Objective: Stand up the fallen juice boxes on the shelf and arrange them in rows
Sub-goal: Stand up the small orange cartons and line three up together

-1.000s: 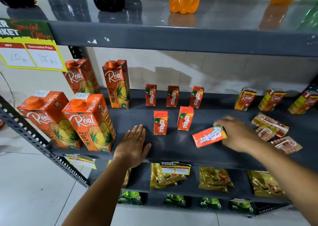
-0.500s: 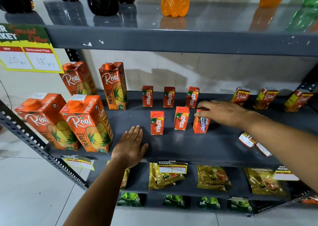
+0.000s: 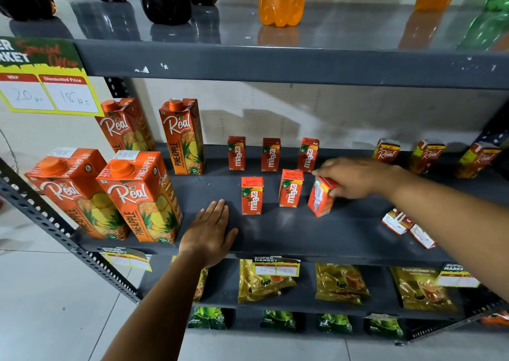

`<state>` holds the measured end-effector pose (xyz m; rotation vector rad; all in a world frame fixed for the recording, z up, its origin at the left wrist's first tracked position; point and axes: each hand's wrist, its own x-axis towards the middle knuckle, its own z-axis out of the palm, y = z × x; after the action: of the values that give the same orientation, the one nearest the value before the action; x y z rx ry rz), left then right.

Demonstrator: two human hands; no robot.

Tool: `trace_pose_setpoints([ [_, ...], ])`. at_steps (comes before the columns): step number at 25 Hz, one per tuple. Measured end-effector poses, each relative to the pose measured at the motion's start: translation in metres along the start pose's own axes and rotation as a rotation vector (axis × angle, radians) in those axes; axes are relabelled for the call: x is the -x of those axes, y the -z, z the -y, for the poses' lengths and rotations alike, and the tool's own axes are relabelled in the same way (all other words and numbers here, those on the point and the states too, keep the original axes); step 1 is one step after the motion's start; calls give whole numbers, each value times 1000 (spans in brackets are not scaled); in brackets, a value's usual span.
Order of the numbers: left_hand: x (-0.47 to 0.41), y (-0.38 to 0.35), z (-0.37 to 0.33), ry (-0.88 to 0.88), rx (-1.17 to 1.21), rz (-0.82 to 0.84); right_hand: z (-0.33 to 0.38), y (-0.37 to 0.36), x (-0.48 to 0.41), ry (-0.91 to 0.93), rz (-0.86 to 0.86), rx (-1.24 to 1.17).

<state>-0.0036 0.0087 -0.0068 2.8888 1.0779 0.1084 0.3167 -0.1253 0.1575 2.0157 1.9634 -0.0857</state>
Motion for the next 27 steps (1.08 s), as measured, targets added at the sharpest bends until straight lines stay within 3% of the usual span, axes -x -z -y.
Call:
trace_pose_setpoints([
  [5,1,-1,0,-3,-8,1,31,-10,-13,-454,-5,-126],
  [11,0,-2,1,2,-10,-1,36,-20,-16,-575,-96,-101],
  [13,-1,-3,2,-1,-2,-2,30,-30,-14,-579,-228,-240],
  [15,-1,0,4,-8,35,24,25,-45,-9,-627,-496,-635],
  [17,-6,9,-2,87,268,13,29,-60,-10,-758,-679,-1225],
  [19,-18,25,-24,349,864,-45,41,-70,-17,-864,-646,-1779],
  [20,-26,30,-38,428,1185,-93,46,-76,-22,-864,-623,-1928],
  [22,-41,39,-66,437,1486,-204,55,-84,-36,-816,-651,-1976],
  [27,-67,42,-103,451,1546,-373,68,-81,-58,-739,-738,-2004],
])
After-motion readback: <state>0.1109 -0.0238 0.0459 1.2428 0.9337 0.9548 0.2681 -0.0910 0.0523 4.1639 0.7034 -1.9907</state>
